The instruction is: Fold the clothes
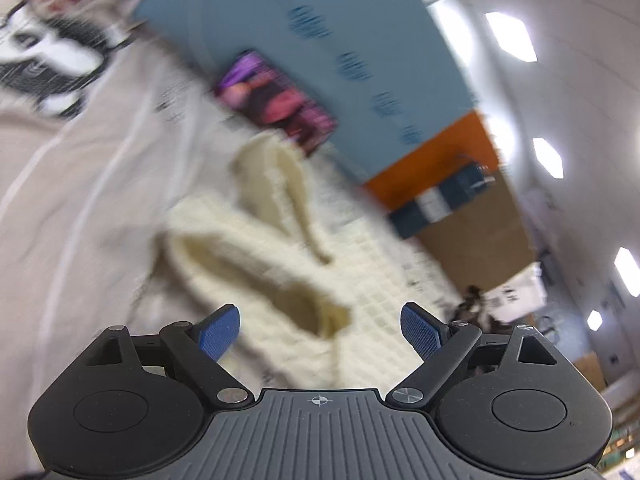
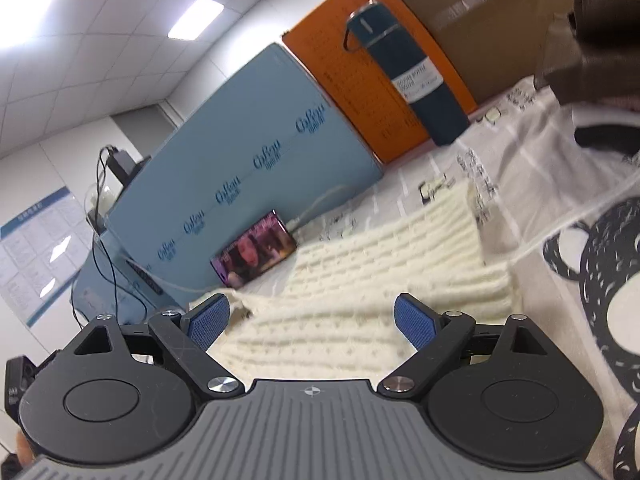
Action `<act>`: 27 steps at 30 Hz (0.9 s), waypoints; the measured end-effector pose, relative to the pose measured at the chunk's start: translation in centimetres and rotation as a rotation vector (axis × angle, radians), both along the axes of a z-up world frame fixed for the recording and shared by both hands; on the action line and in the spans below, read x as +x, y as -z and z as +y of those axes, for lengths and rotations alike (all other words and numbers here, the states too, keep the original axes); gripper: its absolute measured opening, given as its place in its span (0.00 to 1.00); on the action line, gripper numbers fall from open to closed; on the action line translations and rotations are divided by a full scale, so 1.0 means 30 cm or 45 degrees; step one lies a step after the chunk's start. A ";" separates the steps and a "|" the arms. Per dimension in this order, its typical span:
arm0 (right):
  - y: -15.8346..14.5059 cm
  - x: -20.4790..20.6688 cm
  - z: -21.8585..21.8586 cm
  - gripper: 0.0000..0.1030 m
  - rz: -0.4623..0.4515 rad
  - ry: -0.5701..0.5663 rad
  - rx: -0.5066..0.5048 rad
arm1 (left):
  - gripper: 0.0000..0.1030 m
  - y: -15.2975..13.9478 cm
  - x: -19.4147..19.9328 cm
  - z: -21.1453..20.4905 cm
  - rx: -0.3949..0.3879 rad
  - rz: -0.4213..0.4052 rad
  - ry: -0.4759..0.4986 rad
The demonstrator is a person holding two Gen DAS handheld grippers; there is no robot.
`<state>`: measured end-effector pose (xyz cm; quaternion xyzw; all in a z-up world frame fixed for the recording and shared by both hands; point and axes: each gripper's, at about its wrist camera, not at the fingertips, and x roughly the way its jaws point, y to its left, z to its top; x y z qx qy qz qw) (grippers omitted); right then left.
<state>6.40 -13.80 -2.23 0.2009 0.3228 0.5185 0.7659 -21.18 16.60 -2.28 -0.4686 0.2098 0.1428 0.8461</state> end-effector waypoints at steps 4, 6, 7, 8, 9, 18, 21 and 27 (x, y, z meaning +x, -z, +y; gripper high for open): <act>0.005 -0.012 0.002 0.92 -0.014 -0.024 0.014 | 0.88 0.055 -0.009 -0.006 -0.039 -0.020 -0.138; 0.007 -0.017 0.000 0.93 -0.020 -0.025 0.016 | 0.93 0.071 0.008 -0.006 -0.050 -0.060 -0.219; 0.007 -0.017 0.000 0.93 -0.021 -0.027 0.016 | 0.93 0.074 0.024 -0.005 -0.049 -0.079 -0.259; 0.009 -0.016 -0.003 0.93 -0.021 -0.027 0.019 | 0.93 0.078 0.041 -0.002 -0.051 -0.092 -0.286; 0.011 -0.014 -0.005 0.93 -0.021 -0.028 0.021 | 0.93 0.082 0.061 0.006 -0.051 -0.105 -0.295; 0.015 -0.021 -0.004 0.93 -0.057 -0.027 0.010 | 0.21 0.064 0.170 -0.007 0.258 -0.040 -0.324; 0.016 -0.019 -0.005 0.93 -0.055 -0.026 0.015 | 0.16 0.010 0.179 -0.075 0.492 -0.084 -0.253; 0.011 -0.016 -0.027 0.93 -0.067 0.026 0.060 | 0.16 -0.098 0.232 -0.305 1.051 -0.174 -0.022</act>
